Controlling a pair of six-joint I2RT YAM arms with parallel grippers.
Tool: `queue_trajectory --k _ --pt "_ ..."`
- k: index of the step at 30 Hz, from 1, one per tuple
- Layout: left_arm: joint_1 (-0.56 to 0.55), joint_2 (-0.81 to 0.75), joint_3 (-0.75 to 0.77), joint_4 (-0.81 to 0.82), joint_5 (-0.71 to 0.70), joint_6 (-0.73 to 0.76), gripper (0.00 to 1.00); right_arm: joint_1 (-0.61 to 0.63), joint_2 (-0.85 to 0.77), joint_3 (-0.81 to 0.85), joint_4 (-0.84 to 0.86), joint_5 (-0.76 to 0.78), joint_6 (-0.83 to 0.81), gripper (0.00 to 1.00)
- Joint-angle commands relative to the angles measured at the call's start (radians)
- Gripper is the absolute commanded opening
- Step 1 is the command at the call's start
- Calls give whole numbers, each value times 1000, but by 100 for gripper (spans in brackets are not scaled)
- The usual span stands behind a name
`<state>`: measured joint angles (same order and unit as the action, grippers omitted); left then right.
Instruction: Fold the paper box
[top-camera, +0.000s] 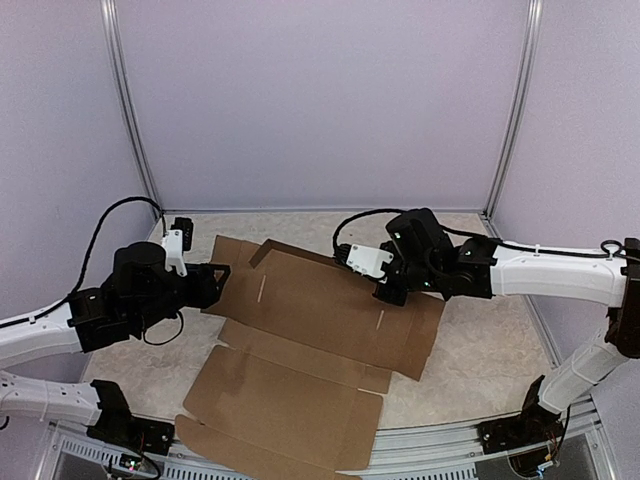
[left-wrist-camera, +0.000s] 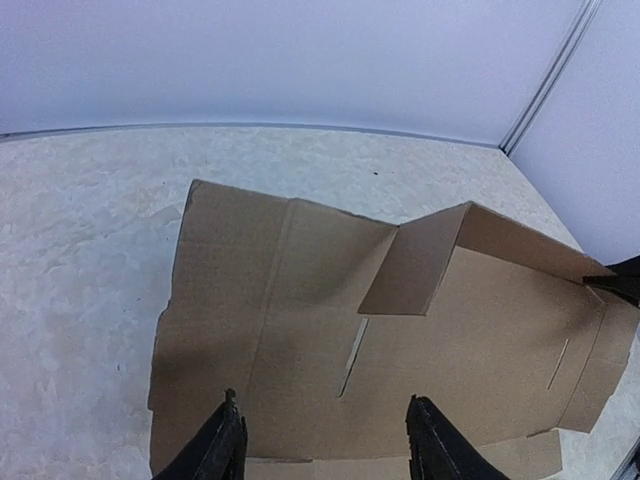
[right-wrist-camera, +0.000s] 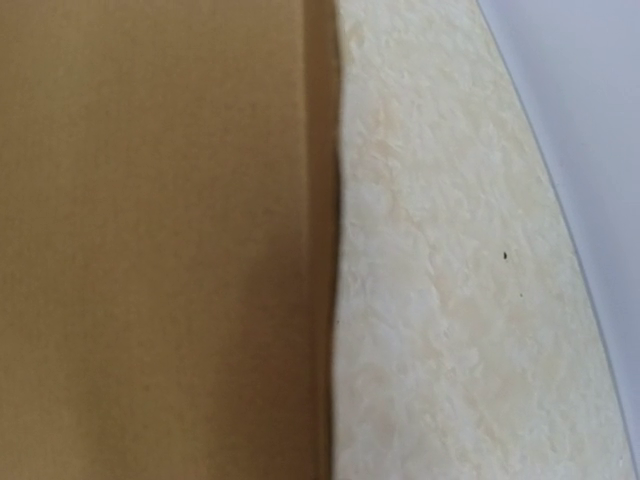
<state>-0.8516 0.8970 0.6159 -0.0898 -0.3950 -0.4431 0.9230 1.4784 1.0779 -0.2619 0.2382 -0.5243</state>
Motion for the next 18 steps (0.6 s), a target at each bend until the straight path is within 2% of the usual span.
queue_trajectory --k 1,3,6,10,18 --pt "75 -7 -73 -101 174 -113 50 -10 20 18 4 -28 -8 0" --pt "126 7 -104 -80 246 -149 41 -13 19 12 7 -40 -4 0" --pt "192 40 -146 -33 328 -176 20 -18 19 7 3 -51 3 0" --pt "231 92 -165 -14 344 -187 2 -21 11 -2 3 -52 9 0" --pt "249 184 -174 -32 314 -204 0 -22 7 -15 14 -51 22 0"
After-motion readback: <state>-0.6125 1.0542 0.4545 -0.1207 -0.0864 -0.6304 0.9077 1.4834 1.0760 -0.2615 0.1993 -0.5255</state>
